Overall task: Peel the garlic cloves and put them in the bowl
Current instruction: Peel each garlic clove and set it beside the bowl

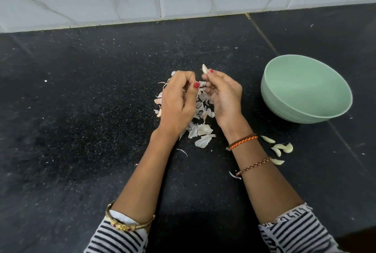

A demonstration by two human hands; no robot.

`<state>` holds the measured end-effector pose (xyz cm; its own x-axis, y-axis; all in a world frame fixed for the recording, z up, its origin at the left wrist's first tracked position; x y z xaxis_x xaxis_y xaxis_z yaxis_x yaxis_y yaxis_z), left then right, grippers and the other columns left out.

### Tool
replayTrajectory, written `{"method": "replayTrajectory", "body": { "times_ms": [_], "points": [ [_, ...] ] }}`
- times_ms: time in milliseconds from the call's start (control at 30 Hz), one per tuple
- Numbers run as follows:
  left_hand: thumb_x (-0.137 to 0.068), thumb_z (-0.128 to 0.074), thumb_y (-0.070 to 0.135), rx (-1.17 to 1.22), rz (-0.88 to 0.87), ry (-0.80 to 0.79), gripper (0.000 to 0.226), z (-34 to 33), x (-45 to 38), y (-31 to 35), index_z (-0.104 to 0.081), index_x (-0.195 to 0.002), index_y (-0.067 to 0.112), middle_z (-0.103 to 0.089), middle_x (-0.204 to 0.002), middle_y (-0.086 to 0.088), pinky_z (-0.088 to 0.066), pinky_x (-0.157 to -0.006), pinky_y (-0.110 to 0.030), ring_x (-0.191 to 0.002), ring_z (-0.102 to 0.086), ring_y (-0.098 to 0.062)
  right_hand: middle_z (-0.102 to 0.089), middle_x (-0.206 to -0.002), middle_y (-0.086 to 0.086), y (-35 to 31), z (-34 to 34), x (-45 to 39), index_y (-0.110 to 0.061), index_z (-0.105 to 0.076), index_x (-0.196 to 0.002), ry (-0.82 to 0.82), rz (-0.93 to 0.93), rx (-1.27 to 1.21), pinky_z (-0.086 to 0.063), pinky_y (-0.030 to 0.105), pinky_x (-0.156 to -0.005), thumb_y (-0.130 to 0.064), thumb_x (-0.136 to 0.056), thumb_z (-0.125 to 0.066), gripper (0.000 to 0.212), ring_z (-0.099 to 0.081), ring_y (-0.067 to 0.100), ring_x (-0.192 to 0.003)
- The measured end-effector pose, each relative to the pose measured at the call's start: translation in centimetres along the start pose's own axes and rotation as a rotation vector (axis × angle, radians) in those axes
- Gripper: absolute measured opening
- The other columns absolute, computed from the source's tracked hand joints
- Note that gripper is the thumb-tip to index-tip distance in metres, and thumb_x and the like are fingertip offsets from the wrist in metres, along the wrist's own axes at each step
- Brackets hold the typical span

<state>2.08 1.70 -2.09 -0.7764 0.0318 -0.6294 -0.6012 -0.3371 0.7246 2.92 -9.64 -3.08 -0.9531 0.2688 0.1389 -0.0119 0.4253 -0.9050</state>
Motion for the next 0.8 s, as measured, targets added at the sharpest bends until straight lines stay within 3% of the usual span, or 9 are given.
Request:
{"method": "replayTrajectory", "body": {
  "times_ms": [100,200,300,400,500,600,800],
  "points": [
    [-0.091,-0.051,0.011,0.065,0.112,0.017,0.003,0.1,0.1,-0.7,-0.053,-0.092,0.013,-0.055,-0.080,0.014,-0.042,-0.064,-0.018,-0.071,-0.054,-0.005,-0.067,-0.072,-0.005,-0.5,0.3,-0.3,-0.011,-0.066,-0.082,-0.029,0.071,0.054,-0.045,0.015,-0.062,-0.002,-0.086,-0.060,0.011,-0.055,0.004,-0.068],
    [-0.090,-0.051,-0.001,0.113,0.240,0.018,0.023,0.2,0.0,-1.5,-0.055,-0.106,0.015,-0.063,-0.082,0.010,-0.046,-0.066,-0.016,-0.072,-0.058,-0.003,-0.069,-0.078,-0.008,-0.6,0.0,-0.1,-0.012,-0.066,-0.092,-0.081,0.103,0.116,-0.045,0.015,-0.065,0.001,-0.085,-0.059,0.016,-0.061,0.001,-0.075],
    [-0.089,-0.045,0.001,0.175,0.348,0.012,0.026,0.4,0.0,-1.7,-0.065,-0.102,0.012,-0.066,-0.089,0.006,-0.051,-0.075,-0.025,-0.078,-0.061,-0.008,-0.069,-0.076,-0.007,-0.7,-0.2,0.1,-0.002,-0.068,-0.093,-0.113,0.182,0.191,-0.047,0.011,-0.065,0.004,-0.083,-0.062,0.013,-0.064,-0.002,-0.071],
    [-0.089,-0.053,0.012,0.228,0.360,0.068,0.018,0.8,-0.2,-1.6,-0.067,-0.099,0.012,-0.067,-0.091,0.004,-0.051,-0.081,-0.025,-0.085,-0.062,-0.007,-0.069,-0.083,0.000,-0.6,-0.3,0.0,-0.002,-0.069,-0.092,-0.150,0.252,0.308,-0.051,0.016,-0.072,0.004,-0.081,-0.065,0.013,-0.066,0.004,-0.079],
    [-0.084,-0.061,0.018,0.244,0.359,0.091,0.009,1.2,-0.2,-1.7,-0.066,-0.091,0.019,-0.066,-0.084,0.007,-0.049,-0.073,-0.022,-0.075,-0.058,-0.006,-0.067,-0.082,-0.002,-0.5,-0.6,0.1,-0.008,-0.068,-0.087,-0.175,0.298,0.401,-0.052,0.016,-0.072,0.003,-0.077,-0.070,0.015,-0.064,0.003,-0.077],
    [-0.083,-0.063,0.015,0.243,0.345,0.104,0.009,1.3,-0.3,-1.8,-0.065,-0.085,0.023,-0.066,-0.082,0.009,-0.048,-0.072,-0.021,-0.075,-0.060,-0.004,-0.066,-0.079,-0.003,-0.6,-0.7,0.2,-0.007,-0.068,-0.087,-0.188,0.329,0.414,-0.050,0.013,-0.068,0.003,-0.075,-0.071,0.017,-0.063,-0.001,-0.072],
    [-0.091,-0.056,0.013,0.183,0.360,0.115,0.009,1.3,-0.2,-1.9,-0.063,-0.087,0.017,-0.063,-0.080,0.013,-0.046,-0.069,-0.017,-0.070,-0.056,0.004,-0.067,-0.077,-0.001,-0.8,-0.6,0.4,-0.001,-0.069,-0.093,-0.204,0.339,0.403,-0.051,0.015,-0.068,0.005,-0.077,-0.068,0.017,-0.066,0.002,-0.072]
  ]
}}
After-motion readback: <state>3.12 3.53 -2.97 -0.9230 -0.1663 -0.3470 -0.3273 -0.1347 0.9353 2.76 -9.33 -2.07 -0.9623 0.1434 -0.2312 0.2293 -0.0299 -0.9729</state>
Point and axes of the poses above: each hand's wrist, its own x-axis away from the middle knuckle, its own z-axis out of the back of the hand, y = z × x, the point moved 4 cm from there along -x, towards the middle knuckle
